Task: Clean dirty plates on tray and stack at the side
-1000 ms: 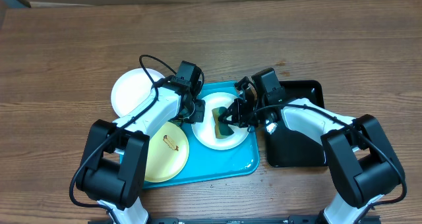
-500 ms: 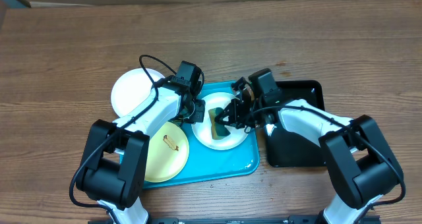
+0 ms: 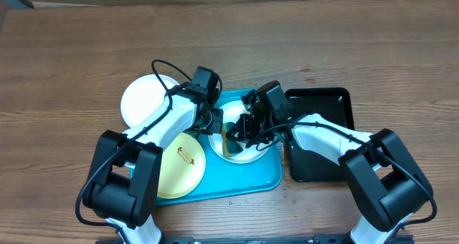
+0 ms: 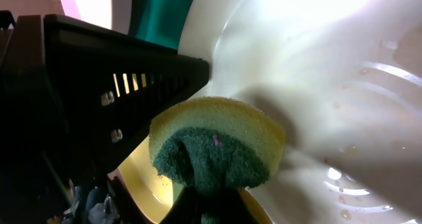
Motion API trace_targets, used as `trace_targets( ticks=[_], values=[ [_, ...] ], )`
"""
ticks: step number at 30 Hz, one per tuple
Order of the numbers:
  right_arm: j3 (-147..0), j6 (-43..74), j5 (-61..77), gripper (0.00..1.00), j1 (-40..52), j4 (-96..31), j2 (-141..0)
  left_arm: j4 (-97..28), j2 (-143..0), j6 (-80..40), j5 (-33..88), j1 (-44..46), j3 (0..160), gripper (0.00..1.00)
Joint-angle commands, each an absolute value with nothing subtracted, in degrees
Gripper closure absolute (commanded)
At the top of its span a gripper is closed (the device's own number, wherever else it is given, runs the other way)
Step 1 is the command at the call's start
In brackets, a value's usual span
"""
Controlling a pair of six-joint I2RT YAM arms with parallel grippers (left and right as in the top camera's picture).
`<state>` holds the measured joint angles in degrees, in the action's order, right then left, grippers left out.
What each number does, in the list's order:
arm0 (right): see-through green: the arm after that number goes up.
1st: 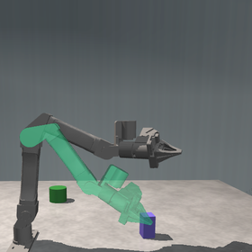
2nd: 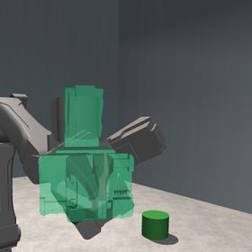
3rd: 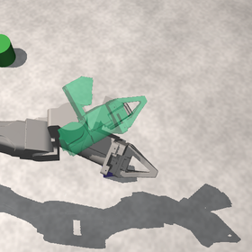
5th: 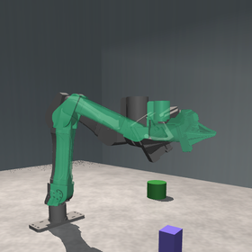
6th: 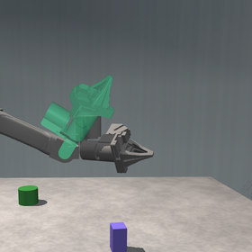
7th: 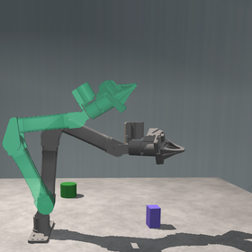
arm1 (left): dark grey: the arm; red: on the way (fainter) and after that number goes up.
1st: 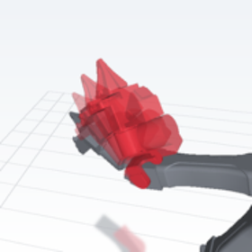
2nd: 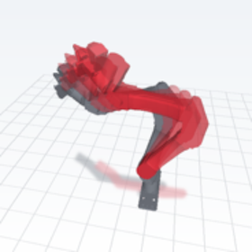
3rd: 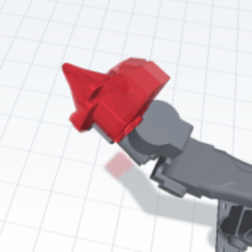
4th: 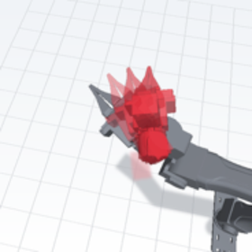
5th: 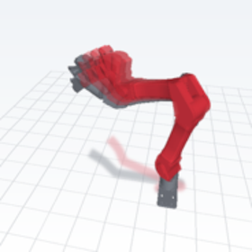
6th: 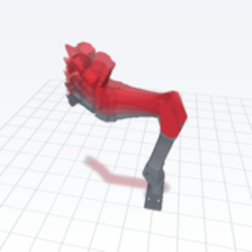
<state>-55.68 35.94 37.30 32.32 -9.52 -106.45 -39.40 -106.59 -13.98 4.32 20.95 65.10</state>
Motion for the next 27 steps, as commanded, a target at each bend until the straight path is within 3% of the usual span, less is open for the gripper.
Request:
trace_targets(
  ticks=[1, 18, 27],
  values=[
    [-55.37, 36.18, 35.51, 0.96, 32.62, -8.97, -106.54, -40.69, -107.53, -14.37, 3.73, 20.91, 63.96, 0.96],
    [-55.33, 36.03, 34.28, 0.96, 33.91, -5.06, -111.7, -40.73, -107.53, -14.37, 3.7, 20.91, 63.96, 0.96],
    [-55.77, 33.8, 34.15, 0.96, 28.4, -9.32, -110.93, -41.74, -107.53, -14.35, 3.64, 20.91, 63.96, 0.96]
  ],
)
